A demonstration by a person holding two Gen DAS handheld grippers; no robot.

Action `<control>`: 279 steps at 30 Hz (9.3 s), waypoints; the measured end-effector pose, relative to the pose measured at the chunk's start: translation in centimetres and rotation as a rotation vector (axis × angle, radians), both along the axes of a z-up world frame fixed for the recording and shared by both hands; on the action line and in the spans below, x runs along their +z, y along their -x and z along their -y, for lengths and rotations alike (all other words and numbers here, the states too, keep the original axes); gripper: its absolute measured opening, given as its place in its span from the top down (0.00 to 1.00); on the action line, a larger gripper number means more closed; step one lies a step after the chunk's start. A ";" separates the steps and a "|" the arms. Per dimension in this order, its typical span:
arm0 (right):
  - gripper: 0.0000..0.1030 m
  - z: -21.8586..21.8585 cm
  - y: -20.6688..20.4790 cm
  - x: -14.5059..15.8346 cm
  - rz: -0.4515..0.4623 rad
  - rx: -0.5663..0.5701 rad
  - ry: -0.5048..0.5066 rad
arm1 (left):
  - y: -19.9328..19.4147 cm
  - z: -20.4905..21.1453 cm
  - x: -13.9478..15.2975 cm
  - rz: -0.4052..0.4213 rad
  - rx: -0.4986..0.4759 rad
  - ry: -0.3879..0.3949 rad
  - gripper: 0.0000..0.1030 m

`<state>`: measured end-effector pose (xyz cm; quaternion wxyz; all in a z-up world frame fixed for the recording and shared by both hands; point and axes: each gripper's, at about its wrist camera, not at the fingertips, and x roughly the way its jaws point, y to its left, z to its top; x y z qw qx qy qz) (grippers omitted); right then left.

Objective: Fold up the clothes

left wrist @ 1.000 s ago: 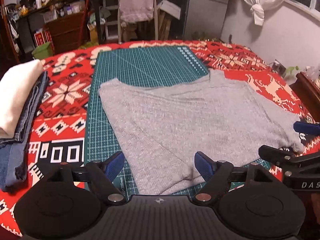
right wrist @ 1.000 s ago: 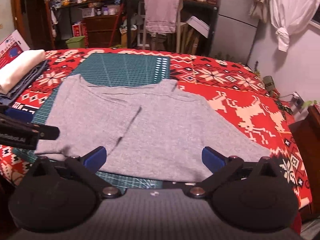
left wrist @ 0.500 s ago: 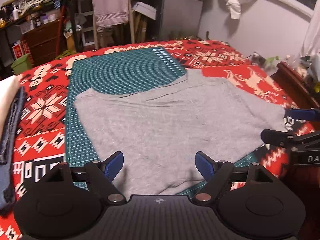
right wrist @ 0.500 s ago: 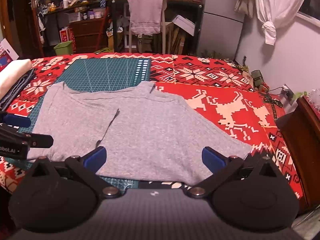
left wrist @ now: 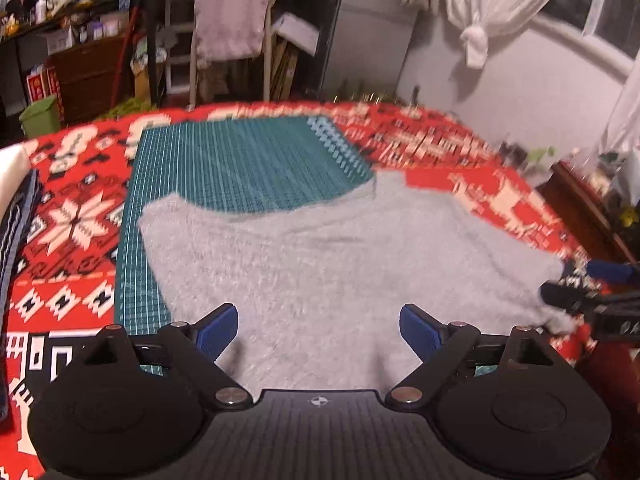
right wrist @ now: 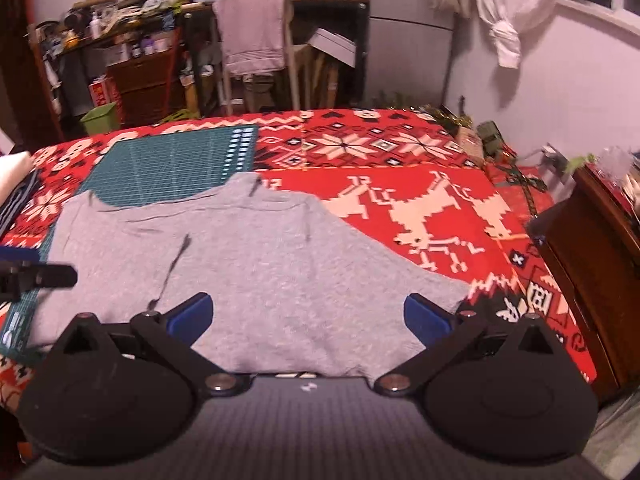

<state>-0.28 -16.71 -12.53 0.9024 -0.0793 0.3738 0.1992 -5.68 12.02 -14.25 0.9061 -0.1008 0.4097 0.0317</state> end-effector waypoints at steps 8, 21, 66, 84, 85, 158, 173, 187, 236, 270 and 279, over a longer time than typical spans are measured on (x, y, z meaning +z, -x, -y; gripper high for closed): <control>0.00 1.1 -0.2 -0.5 0.027 -0.009 0.011 | 0.1 -1.5 -0.8 0.022 0.043 0.105 0.15; 0.00 2.7 0.0 -0.9 0.024 0.064 -0.104 | 0.2 -0.8 0.5 0.121 0.053 -0.024 0.14; 0.97 9.9 -7.5 -6.6 -0.068 -0.351 -0.230 | 0.9 1.8 -0.7 0.138 -0.014 -0.058 0.12; 0.98 -3.4 -2.7 3.1 0.125 0.043 -0.195 | 3.8 -1.0 0.4 0.196 0.052 -0.040 0.13; 0.98 -4.8 -2.2 3.5 0.129 0.074 -0.197 | 4.2 -1.2 0.5 0.201 0.056 -0.040 0.13; 0.94 -17.9 2.9 -3.7 -0.027 0.633 -0.021 | 8.0 -9.6 -0.5 0.148 0.277 0.140 0.24; 0.94 -16.3 4.0 -3.8 -0.099 0.636 -0.025 | 6.0 -9.0 -0.8 0.216 0.152 0.181 0.28; 0.93 -14.5 5.2 -4.2 -0.092 0.590 -0.039 | -2.5 -8.5 -4.3 0.103 0.005 0.195 0.72; 0.96 -4.0 -0.7 -5.8 -0.293 0.157 -0.239 | 3.1 -3.5 -2.6 -0.005 -0.011 0.255 0.99; 0.99 -3.5 -0.1 -5.4 -0.244 0.169 -0.186 | 4.9 -0.1 -2.0 -0.072 -0.139 0.062 0.99; 1.00 -2.8 0.0 -5.3 -0.256 0.163 -0.185 | 4.5 -0.7 -3.1 -0.096 -0.121 0.082 0.92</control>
